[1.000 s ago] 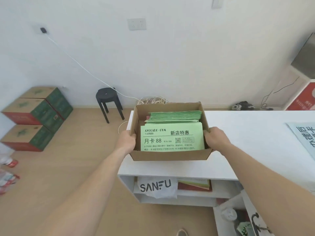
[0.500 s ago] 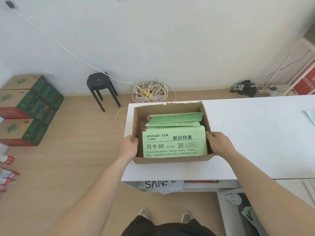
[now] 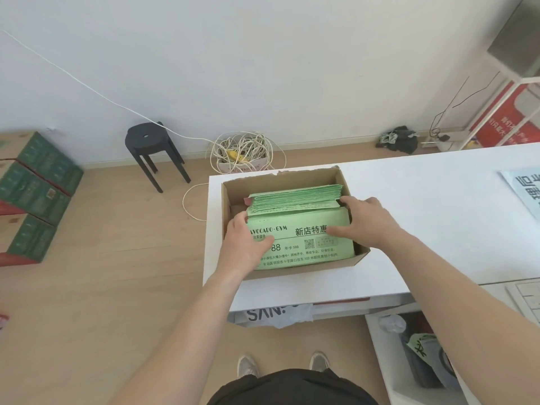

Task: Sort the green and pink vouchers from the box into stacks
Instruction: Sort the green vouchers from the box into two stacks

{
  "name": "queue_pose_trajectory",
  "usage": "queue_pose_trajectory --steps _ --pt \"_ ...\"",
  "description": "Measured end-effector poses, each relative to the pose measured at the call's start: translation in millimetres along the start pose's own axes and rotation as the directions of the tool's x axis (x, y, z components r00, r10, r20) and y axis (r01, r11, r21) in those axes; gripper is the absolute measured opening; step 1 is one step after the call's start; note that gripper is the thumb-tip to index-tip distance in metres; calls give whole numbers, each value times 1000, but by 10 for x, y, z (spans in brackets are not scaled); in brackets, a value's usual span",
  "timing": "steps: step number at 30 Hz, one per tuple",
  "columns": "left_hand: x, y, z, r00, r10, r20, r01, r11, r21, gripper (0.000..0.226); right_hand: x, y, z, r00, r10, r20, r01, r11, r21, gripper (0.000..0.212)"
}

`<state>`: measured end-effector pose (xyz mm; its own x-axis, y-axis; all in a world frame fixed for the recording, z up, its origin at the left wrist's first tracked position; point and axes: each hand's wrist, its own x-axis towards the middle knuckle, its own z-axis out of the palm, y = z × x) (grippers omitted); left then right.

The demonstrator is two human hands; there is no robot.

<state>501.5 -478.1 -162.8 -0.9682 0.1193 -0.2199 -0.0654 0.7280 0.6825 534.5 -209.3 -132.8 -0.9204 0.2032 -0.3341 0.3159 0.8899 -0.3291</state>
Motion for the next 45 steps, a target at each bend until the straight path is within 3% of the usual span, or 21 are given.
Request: queue_pose_trajectory --steps 7,12,15,21,27,32,37,41,45 --pt "-34 30 31 996 -68 -55 67 997 -24 82 61 15 -12 1000 12 4 -12 996 84 92" --pt "98 150 -24 983 75 -168 -62 995 80 67 140 -17 -75 992 -90 -87 94 995 44 78" --pt "287 297 -91 986 141 -94 -117 966 230 62 275 -116 -134 981 -175 -82 172 984 -36 77" --pt "608 578 -234 974 170 148 -217 886 409 79 574 -352 -227 950 -313 -18 304 933 -192 94" --pt "827 612 -247 951 209 227 -302 777 552 102 739 -411 -293 922 -382 -60 364 910 -197 106" --pt "894 652 -221 893 361 268 -449 682 577 89 798 -405 -293 904 -427 18 408 850 -335 122" --pt "974 629 -211 870 405 281 -489 640 593 83 866 -525 -345 926 -365 100 377 870 -316 99" --pt "1032 628 -183 863 383 329 -504 625 596 90 904 -623 -352 918 -336 211 391 858 -332 66" --pt "1037 601 -152 864 374 338 -504 616 605 83 904 -657 -283 899 -374 229 434 833 -342 62"
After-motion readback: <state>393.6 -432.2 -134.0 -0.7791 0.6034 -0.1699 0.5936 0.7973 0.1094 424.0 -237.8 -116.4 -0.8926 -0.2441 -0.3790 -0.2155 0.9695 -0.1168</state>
